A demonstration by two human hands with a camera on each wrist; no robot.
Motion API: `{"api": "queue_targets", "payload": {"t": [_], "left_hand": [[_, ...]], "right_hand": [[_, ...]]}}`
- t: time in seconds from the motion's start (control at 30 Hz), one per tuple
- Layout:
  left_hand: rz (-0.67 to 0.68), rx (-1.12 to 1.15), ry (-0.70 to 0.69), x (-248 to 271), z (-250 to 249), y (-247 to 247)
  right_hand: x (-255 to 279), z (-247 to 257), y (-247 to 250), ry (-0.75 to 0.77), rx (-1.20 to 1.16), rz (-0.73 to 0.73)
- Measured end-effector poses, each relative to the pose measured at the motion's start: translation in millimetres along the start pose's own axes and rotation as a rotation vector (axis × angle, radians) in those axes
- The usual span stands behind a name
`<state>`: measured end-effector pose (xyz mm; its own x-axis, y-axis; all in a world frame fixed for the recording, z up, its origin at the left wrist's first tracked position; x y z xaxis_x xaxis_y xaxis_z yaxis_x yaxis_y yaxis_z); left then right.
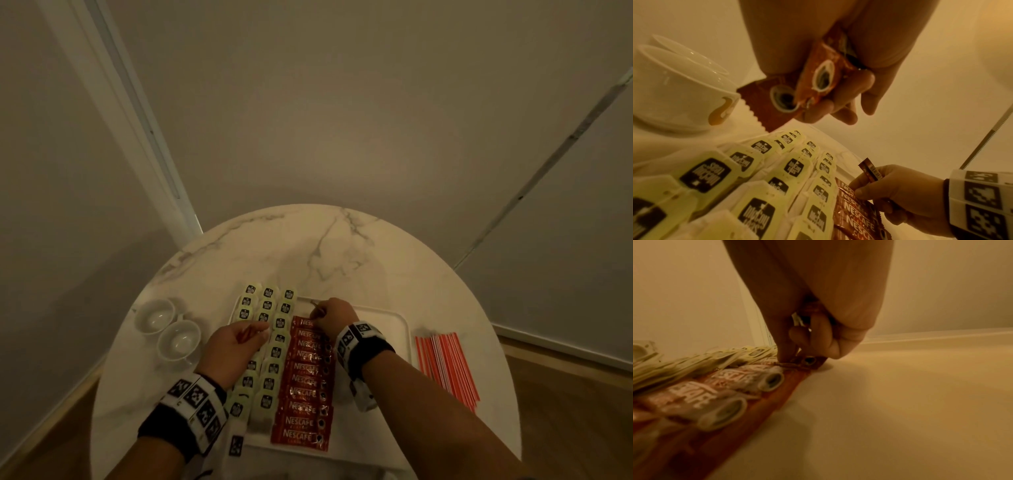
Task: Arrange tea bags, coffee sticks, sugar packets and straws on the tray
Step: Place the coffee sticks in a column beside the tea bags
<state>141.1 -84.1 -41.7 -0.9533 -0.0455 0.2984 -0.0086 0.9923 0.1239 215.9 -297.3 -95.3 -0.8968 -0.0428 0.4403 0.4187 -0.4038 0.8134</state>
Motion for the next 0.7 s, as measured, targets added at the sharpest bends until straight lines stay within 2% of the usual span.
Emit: {"api": "queue_targets", "payload": {"t": [0.37, 0.53, 0.6, 0.7], "left_hand": [[0.024, 0.015, 0.001, 8.1, -1.9, -5.6], [0.005, 0.066, 0.03, 10.7, -4.9, -6.2], [-0.03, 0.132, 0.041, 13.2, -13.3, -9.3], [-0.073, 0.259, 0.078, 16.0, -25.4, -16.8]], "right_hand": [[2.5, -0.4, 0.8, 0.039, 0.008, 0.001], [15.7, 2.1, 19.4, 0.037, -0.11, -0.11], [29.8, 13.5, 27.9, 0.091, -0.177, -0.103], [61.1, 44.9, 37.6, 0.301, -0.072, -0.091]]}}
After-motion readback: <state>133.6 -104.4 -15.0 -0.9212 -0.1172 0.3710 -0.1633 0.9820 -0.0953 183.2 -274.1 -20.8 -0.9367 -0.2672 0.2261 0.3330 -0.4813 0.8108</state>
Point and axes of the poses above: each hand's wrist, its own x-axis away from the middle knuckle, its own y-axis out of the back of the hand, z = x × y, the point moved 6 cm from there along -x, towards the middle knuckle, and after that the axes turned 12 degrees about x, right-handed, at the moved point
